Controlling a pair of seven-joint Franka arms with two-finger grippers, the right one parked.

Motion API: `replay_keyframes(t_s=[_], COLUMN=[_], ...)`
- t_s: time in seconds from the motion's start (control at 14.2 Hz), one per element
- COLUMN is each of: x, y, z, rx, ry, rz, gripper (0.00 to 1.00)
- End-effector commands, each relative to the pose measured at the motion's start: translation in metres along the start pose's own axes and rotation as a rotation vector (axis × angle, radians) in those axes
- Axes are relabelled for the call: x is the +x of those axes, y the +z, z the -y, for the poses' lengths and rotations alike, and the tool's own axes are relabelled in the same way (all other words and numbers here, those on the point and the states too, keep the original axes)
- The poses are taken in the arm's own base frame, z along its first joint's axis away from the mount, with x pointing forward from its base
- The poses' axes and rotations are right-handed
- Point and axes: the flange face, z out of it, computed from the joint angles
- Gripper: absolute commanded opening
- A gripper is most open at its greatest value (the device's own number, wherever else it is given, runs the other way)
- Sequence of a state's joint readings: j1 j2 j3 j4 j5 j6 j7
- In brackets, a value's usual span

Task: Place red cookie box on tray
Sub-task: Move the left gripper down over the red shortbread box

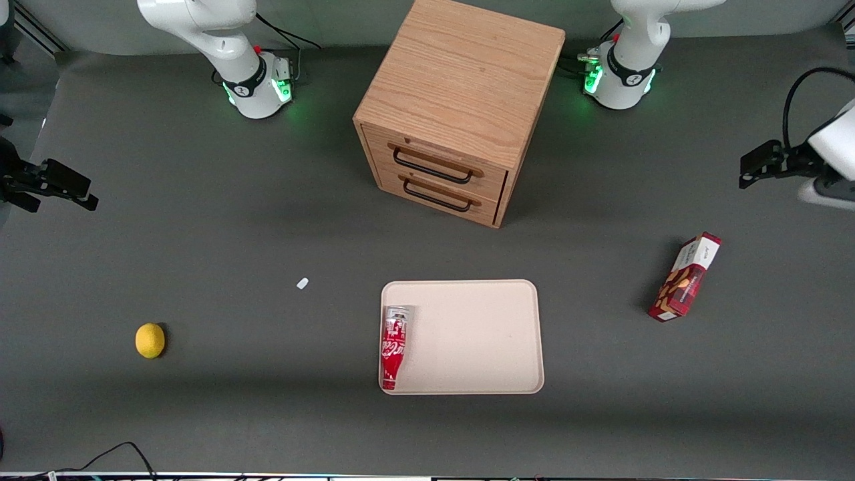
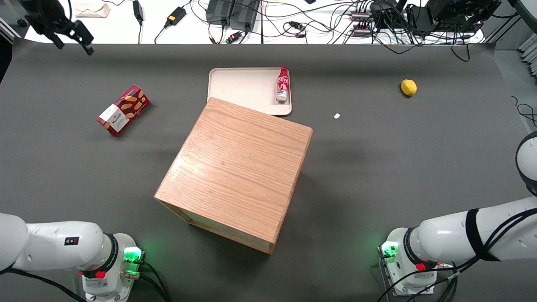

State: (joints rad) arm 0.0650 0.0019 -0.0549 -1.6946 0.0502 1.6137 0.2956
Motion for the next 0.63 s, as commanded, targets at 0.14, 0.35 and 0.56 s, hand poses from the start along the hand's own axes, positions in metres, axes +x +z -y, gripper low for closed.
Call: replay_keyframes(t_s=[0.14,0.35,0.56], x=[0.041,0.050,0.053], y=[0.078,0.137,0.192], z=[0.021,0.035,0.036], rx=[0.021,0.044,0.062], ry=[0.108,0.177,0.196], rz=[0.076,0.009,-0.054], gripper=[1.00,1.00,1.00])
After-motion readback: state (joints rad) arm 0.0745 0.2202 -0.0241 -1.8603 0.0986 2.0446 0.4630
